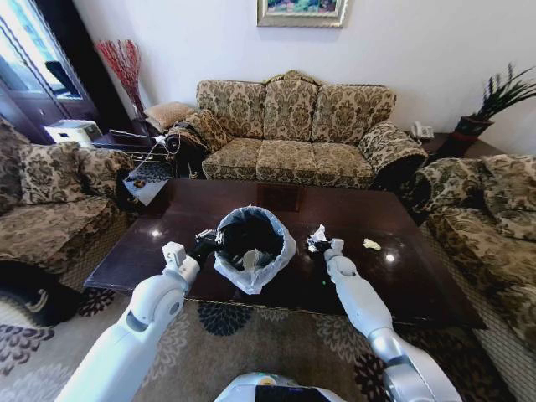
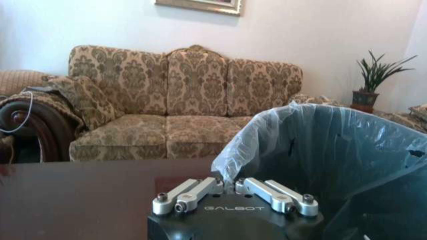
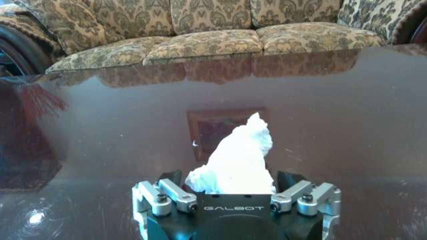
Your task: Move to the front of the table and place the trash on the table into the trash bin.
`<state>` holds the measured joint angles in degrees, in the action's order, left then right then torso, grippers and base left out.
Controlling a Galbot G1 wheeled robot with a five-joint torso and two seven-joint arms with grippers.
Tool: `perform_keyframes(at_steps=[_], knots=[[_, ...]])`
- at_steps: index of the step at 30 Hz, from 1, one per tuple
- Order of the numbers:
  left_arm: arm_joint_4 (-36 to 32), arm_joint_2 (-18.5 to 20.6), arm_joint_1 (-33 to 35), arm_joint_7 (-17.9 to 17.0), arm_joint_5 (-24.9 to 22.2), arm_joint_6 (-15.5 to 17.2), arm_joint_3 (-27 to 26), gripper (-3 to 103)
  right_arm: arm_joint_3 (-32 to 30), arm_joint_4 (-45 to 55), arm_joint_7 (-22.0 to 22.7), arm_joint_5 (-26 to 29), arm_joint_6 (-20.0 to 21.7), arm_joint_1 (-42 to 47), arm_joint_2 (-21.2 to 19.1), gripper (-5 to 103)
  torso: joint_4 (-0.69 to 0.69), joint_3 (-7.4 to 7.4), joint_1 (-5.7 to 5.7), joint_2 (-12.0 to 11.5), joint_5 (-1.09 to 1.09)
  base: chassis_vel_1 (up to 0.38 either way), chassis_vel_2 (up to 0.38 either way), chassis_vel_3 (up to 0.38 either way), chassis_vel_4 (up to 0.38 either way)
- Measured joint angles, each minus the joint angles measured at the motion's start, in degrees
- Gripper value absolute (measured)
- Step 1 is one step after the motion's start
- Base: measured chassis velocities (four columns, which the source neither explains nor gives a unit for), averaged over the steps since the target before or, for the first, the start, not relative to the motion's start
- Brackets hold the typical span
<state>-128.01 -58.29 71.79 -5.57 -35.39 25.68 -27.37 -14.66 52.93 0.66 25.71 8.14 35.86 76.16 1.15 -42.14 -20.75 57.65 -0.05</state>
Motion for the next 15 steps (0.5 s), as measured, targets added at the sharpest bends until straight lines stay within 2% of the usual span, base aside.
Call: perform_keyframes(at_steps=[2,4,5,7,10,13,14,15], knots=[[0.00,0.05,-0.02,0.11,-0.06,0.00,-0.02,3,0.22,0.10,-0.17,-0.26,-0.04,0.03,-0.28,85,0.00,0.00,0.00,0.00,0.01,0.000,0.000,0.000,0.000],[0.00,0.05,-0.03,0.20,-0.06,0.00,-0.02,3,0.33,0.24,-0.21,-0.39,-0.07,0.13,-0.51,85,0.00,0.00,0.00,0.00,0.02,0.000,0.000,0.000,0.000],[-0.01,0.05,-0.02,0.38,-0.07,0.00,0.01,3,0.47,0.51,-0.24,-0.49,-0.10,0.32,-0.90,77,0.01,0.00,0.00,0.00,0.04,0.000,0.000,0.000,0.000],[-0.01,0.04,-0.01,0.51,-0.06,-0.03,0.07,3,0.53,0.70,-0.25,-0.58,-0.12,0.49,-1.20,77,0.02,0.00,0.00,0.00,0.04,0.000,0.000,0.000,0.000],[-0.10,0.08,0.04,0.78,-0.04,-0.11,0.40,3,0.60,1.58,0.04,-0.68,-0.13,1.16,-2.05,65,0.03,0.00,-0.01,0.00,0.06,0.000,0.000,0.000,0.000],[-0.30,0.22,0.05,0.83,-0.03,-0.12,0.56,3,0.72,2.18,0.30,-0.68,-0.13,1.58,-2.50,61,0.03,-0.01,-0.02,0.00,0.05,0.000,0.000,0.000,0.000],[-0.60,0.34,0.13,0.86,-0.04,-0.12,0.63,3,0.80,2.63,0.58,-0.68,-0.10,1.88,-2.76,52,0.02,-0.01,-0.02,0.00,0.06,0.000,0.000,0.000,0.000],[-0.79,0.40,0.26,0.87,-0.05,-0.13,0.63,3,0.84,2.94,0.76,-0.66,-0.01,2.08,-2.89,52,0.01,-0.01,-0.02,0.00,0.05,0.000,0.000,0.000,0.000]])
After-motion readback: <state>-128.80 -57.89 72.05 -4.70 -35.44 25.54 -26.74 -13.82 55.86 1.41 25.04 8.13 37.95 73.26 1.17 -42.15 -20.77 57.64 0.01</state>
